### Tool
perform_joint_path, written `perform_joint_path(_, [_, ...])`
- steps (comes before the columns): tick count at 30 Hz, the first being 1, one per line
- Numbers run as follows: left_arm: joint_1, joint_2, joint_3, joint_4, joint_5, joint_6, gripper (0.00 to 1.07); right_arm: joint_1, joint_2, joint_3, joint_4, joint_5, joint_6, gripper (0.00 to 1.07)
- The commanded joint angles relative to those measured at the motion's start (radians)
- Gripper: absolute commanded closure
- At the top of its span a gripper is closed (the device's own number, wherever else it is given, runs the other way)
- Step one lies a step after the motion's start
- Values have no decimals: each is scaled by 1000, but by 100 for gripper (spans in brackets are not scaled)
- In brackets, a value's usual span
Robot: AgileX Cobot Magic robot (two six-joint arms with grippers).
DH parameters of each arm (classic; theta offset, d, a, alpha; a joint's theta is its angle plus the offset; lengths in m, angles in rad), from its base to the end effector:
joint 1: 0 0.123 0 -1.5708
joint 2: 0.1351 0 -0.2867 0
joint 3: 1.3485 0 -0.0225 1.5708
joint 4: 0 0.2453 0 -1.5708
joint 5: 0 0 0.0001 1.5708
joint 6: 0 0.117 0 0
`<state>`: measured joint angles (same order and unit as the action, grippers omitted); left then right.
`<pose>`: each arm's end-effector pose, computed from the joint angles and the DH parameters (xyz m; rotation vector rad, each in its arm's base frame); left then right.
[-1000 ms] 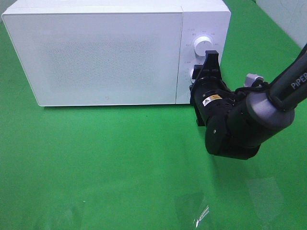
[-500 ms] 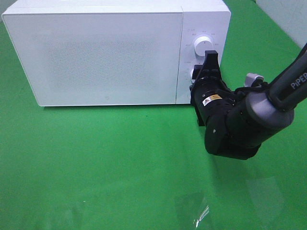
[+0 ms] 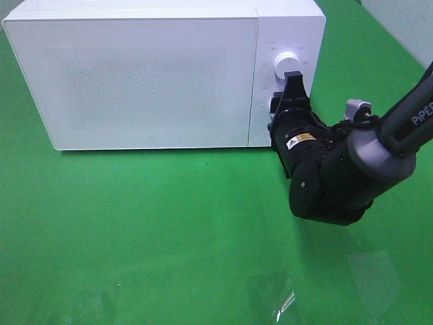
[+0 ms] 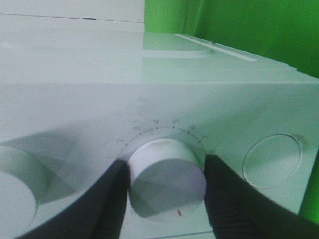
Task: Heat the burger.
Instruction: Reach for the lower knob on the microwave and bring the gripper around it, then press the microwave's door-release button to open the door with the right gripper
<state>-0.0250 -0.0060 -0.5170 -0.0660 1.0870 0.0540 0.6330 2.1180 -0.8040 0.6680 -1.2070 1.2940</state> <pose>0.0074 -0.0070 0.2653 0.0858 2.0446 -0.0609 0.3461 0.1699 0.1118 1.2159 1.3152 1.1292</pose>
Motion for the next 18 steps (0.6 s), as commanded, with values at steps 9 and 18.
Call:
perform_joint_path(9, [0, -15, -1, -9, -16, 0, 6, -13, -62, 86, -38, -30, -56, 33])
perform_joint_path(18, [0, -15, -1, -9, -16, 0, 6, -13, -177, 196, -120, 29, -149, 31])
